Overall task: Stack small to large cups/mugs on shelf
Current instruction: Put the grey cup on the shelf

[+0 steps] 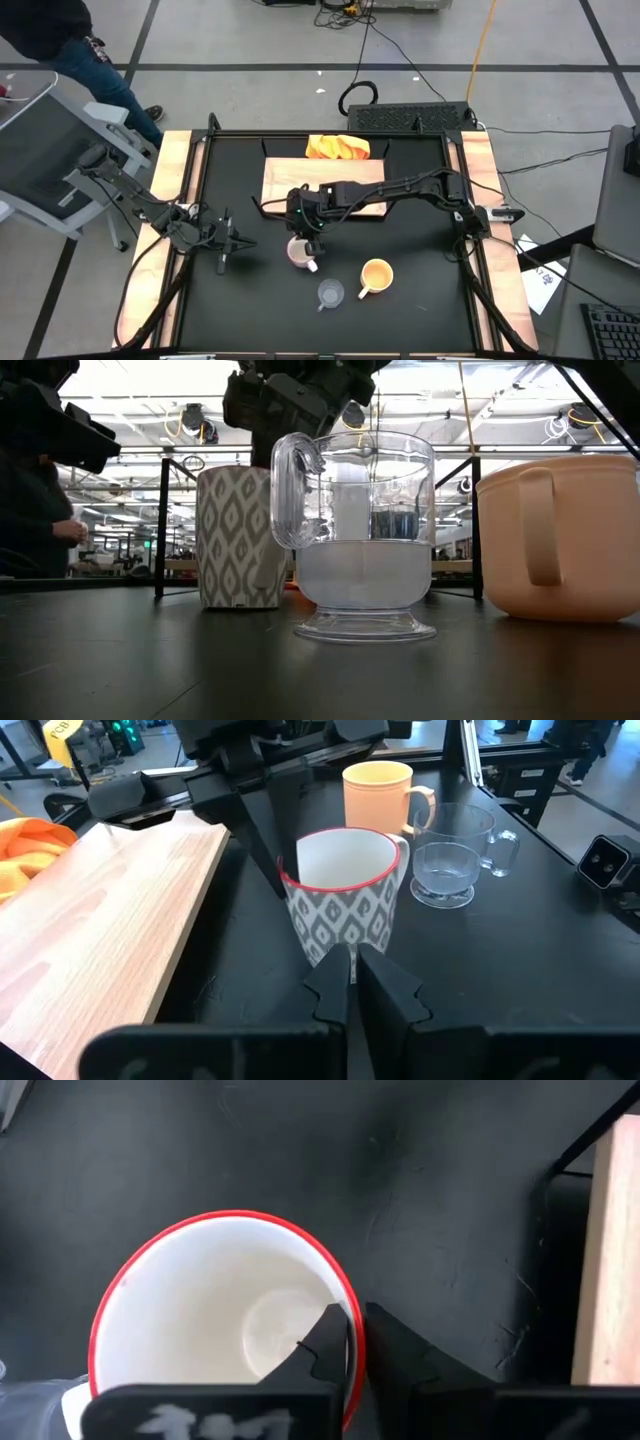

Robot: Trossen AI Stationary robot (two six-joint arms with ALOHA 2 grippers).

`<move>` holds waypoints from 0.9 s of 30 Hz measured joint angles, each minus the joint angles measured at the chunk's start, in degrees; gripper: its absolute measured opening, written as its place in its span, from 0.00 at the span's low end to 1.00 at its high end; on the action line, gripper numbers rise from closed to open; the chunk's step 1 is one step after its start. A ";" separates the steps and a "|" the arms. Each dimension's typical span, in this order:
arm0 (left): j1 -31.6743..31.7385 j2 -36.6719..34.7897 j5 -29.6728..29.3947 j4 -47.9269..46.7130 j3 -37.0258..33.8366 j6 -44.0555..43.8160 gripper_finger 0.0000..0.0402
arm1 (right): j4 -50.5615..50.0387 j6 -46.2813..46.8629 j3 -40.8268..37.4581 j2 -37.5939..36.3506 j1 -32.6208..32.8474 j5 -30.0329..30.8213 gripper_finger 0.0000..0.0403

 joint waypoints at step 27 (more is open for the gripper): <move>0.02 0.00 -0.01 0.02 0.00 0.44 0.06 | -6.95 -0.38 0.07 -10.98 -0.77 0.71 0.02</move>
